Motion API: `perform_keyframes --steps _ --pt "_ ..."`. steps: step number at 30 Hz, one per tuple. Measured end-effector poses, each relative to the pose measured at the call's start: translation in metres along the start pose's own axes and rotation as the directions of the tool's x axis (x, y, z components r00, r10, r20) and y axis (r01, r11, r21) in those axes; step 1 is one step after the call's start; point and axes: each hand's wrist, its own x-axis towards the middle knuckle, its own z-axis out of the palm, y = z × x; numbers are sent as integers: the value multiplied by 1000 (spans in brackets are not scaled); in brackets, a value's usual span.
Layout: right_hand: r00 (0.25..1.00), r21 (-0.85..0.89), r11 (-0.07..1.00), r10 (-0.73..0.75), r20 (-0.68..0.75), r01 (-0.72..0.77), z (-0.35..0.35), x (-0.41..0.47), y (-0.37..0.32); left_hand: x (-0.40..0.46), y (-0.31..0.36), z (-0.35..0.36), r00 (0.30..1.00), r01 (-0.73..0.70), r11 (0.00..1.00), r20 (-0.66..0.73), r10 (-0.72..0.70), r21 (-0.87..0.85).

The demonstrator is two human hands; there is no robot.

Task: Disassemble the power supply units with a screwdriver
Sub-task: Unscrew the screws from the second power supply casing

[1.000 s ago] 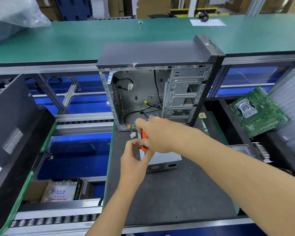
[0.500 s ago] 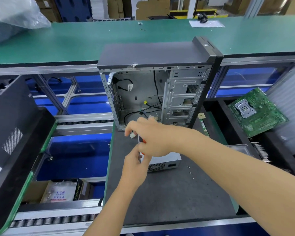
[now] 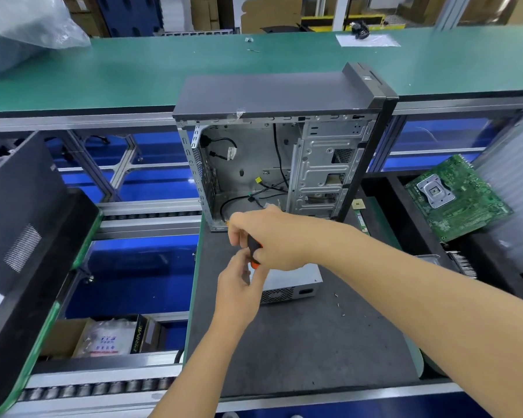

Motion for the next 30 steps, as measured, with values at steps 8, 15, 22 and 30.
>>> perform_keyframes --steps 8,15,22,30 --pt "957 -356 923 41 -289 -146 14 10 -6 11 -6 -11 1000 7 998 22 -9 56" --pt "963 41 997 -46 -267 59 16 2 12 -10 -71 -28 998 28 965 53 -44 262" --pt "891 -473 833 51 -451 -287 21 3 6 -16 -88 -15 999 5 963 45 -18 270" --pt "970 -142 990 -32 -241 -3 15 -3 9 -12 -91 -6 971 238 971 5 -238 -22"
